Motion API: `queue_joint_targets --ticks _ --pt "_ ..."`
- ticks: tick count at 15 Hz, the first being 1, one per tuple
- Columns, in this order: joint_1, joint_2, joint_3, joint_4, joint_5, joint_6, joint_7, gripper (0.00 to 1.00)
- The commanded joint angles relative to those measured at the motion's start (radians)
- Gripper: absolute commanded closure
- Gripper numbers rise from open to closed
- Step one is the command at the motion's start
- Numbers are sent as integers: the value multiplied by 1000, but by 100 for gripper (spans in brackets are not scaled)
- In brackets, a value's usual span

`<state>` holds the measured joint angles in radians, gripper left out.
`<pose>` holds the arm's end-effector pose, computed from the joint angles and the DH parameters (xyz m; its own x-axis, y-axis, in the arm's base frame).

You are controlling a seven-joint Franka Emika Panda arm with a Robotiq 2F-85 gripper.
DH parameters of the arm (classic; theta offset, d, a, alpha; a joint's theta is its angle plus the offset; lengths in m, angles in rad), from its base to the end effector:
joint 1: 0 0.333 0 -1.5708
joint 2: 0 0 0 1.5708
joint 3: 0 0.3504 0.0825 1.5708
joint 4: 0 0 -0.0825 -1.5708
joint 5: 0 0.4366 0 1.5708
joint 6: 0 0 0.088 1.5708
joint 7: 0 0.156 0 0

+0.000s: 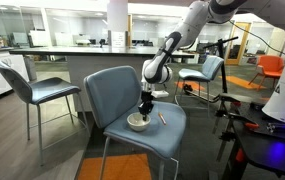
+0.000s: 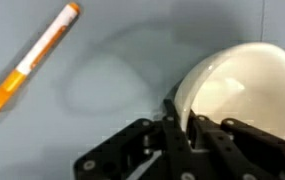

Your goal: Move the bowl forward

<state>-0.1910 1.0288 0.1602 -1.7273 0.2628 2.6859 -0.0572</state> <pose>0.6643 -0.0167 -0.0850 0.9580 -0.2711 -0.0940 -0.2860 -0.9288 -0.2359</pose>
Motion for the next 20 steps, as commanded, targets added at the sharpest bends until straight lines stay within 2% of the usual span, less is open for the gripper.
queue_joint_targets --ticks 1,9,13,14,16,20 --pt "-38 -66 31 -126 34 81 -29 97" --pt "-183 -66 136 -235 54 143 -90 97" --pt "-226 -58 166 -261 63 140 -110 97" --pt "-230 -58 168 -264 63 140 -111 65" --pt "-231 -58 168 -267 60 143 -115 57" --pt "-223 -78 162 -289 55 167 -112 26"
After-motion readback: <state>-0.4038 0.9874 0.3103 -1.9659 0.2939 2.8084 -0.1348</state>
